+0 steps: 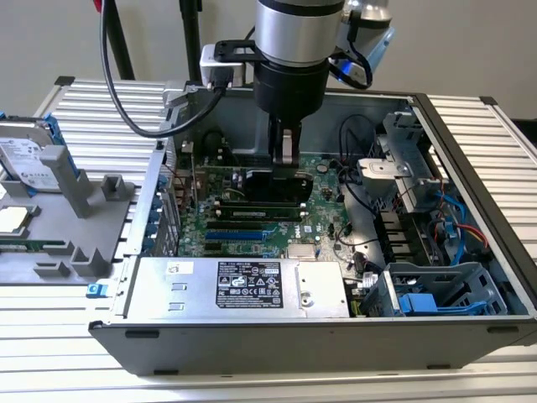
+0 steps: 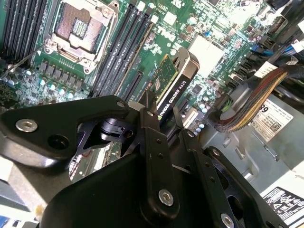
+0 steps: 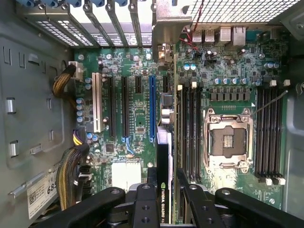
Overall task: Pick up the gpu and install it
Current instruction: 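Insert the gpu into the slot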
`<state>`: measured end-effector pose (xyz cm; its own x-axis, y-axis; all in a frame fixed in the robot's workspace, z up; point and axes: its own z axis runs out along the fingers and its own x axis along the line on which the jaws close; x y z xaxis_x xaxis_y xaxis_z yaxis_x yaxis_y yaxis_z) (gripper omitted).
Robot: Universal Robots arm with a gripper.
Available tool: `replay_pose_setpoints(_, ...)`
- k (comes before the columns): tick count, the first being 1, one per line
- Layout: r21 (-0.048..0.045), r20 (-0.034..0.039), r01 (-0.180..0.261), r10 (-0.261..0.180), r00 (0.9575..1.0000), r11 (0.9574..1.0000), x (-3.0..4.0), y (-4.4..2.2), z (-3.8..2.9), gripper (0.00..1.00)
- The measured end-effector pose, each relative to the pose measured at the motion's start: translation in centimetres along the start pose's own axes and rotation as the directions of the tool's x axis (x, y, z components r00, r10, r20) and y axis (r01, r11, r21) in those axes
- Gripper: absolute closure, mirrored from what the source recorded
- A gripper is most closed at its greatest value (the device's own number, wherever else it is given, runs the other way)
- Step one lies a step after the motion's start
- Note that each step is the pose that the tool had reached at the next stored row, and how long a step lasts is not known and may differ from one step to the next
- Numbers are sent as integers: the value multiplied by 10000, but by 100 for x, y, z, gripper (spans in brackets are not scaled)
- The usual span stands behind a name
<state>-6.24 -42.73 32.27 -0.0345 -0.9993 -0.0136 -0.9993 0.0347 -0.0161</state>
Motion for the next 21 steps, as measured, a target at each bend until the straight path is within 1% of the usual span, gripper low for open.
replay_pose_setpoints(21, 3, 0, 0, 0, 10000, 10000, 1, 1, 61, 100)
